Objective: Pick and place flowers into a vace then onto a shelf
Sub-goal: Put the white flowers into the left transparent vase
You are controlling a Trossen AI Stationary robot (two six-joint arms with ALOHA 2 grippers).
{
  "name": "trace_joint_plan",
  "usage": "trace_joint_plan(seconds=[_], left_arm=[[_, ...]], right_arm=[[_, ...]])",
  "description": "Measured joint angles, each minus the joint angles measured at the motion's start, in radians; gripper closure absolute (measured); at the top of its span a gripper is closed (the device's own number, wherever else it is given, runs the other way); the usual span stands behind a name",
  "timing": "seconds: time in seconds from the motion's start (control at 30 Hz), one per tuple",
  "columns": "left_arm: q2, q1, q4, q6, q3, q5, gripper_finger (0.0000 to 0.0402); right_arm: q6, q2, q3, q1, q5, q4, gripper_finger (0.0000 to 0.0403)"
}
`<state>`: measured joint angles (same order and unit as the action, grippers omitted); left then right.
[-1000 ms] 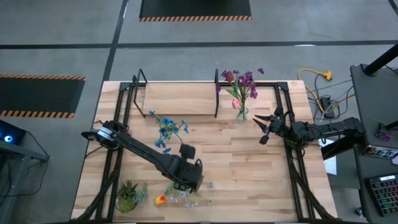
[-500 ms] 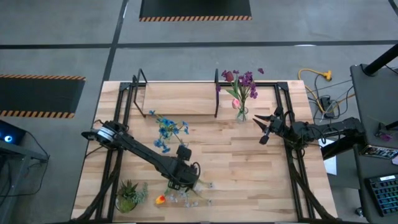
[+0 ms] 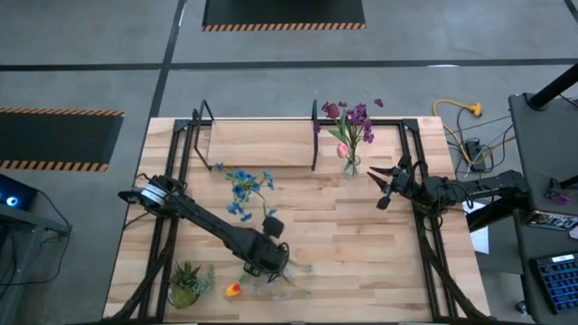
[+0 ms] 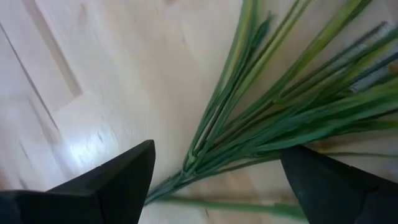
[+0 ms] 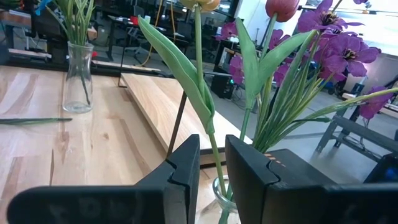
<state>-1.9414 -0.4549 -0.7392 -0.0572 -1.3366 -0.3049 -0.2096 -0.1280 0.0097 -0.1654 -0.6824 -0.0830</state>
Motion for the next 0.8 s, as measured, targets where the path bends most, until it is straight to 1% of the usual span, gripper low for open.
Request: trace_joint_plan(seconds=[0.1, 0.23, 0.33, 0.5, 0.7, 0.8], left_arm=[[0.001, 0.0, 0.05, -0.014, 0.02, -0.001, 0.0073], [0.003, 0.0, 0.057, -0.014, 0.024, -0.002, 0.0075], [0.003, 0.0, 0.059, -0.014, 0.024, 0.001, 0.009], [0.002, 0.0, 0.076, -0.017, 0.026, 0.043, 0.0148], [0.001, 0.0, 0.131, -0.017, 0.026, 0.045, 0.0233], [0.001, 0.003, 0.14, -0.017, 0.026, 0.045, 0.0269]], right_arm=[[0.0, 0.0, 0.0, 0.0, 0.0, 0.0, 0.0335], [0.0, 0.0, 0.0, 0.0, 0.0, 0.0, 0.0335], [0.0, 0.0, 0.0, 0.0, 0.0, 0.0, 0.0335], [0.0, 0.0, 0.0, 0.0, 0.0, 0.0, 0.0335], [0.0, 0.0, 0.0, 0.0, 0.0, 0.0, 0.0335], [0.0, 0.0, 0.0, 0.0, 0.0, 0.0, 0.0335]])
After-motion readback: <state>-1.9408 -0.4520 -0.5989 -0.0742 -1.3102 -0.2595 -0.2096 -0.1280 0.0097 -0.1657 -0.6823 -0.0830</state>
